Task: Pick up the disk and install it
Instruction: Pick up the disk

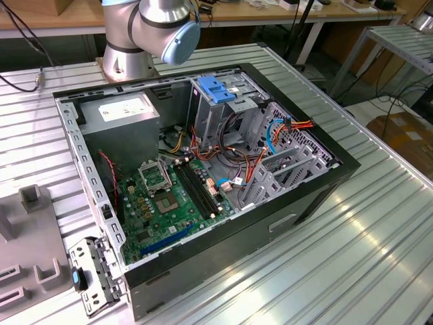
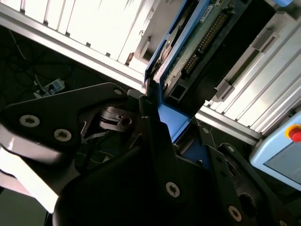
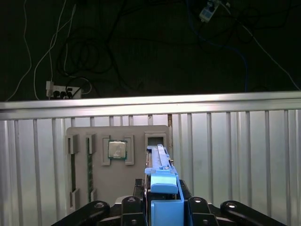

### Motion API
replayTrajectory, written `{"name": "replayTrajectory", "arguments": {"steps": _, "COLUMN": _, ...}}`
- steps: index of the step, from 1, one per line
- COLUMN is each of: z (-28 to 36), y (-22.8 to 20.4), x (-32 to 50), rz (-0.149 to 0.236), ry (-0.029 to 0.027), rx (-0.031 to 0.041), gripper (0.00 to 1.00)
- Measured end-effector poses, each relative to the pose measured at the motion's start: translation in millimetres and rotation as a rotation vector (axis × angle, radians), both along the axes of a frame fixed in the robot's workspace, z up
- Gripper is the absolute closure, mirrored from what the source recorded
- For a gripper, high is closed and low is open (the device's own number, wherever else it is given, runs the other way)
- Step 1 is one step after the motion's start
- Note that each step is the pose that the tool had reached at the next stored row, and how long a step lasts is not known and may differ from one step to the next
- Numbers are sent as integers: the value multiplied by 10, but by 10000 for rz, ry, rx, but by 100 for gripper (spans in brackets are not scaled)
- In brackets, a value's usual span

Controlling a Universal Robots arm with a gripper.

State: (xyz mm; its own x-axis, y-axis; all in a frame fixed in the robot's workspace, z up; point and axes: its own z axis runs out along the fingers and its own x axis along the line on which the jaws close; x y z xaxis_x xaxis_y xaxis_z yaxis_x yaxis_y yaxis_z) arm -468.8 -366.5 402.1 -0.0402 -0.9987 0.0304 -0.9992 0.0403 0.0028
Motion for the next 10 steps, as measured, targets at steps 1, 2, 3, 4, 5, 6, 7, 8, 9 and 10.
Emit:
{"name": "replayTrajectory", "arguments": {"steps": 1, "z": 6, "y": 0, "x": 0, "rz": 0, "ry": 0, "rx": 0, "gripper": 63}}
{"name": "replayTrajectory", "arguments": {"steps": 2, "z": 14, "y": 0, "x": 0, "rz": 0, "ry": -1, "rx": 0, "gripper": 63}}
{"name": "replayTrajectory", "arguments": {"steps": 3, "z": 22, "y": 0, "x": 0, "rz": 0, "ry": -1, "rx": 1, "gripper": 63}}
{"name": "replayTrajectory", "arguments": {"steps": 4, "z": 31, "y": 0, "x": 0, "rz": 0, "ry": 0, "rx": 0, "gripper": 63}}
{"name": "replayTrajectory", "arguments": {"steps": 5, "z": 35, "y": 0, "x": 0, "rz": 0, "ry": 0, "rx": 0, "gripper": 63}}
{"name": "replayTrajectory", "arguments": {"steps": 6, "z": 38, "y": 0, "x": 0, "rz": 0, "ry": -1, "rx": 1, "gripper": 63}}
{"name": "replayTrajectory", "arguments": {"steps": 7, "z": 43, "y": 0, "x": 0, "rz": 0, "ry": 0, "rx": 1, "gripper": 63}}
{"name": "replayTrajectory", "arguments": {"steps": 8, "z": 47, "y": 0, "x": 0, "rz": 0, "ry": 0, "rx": 0, "gripper": 63}}
{"name": "replayTrajectory", "arguments": {"steps": 9, "z": 50, "y": 0, "x": 0, "rz": 0, "ry": 0, "rx": 0, "gripper": 63}}
{"name": "replayTrajectory", "arguments": {"steps": 10, "z": 54, "y": 0, "x": 0, "rz": 0, "ry": 0, "rx": 0, "gripper": 63}}
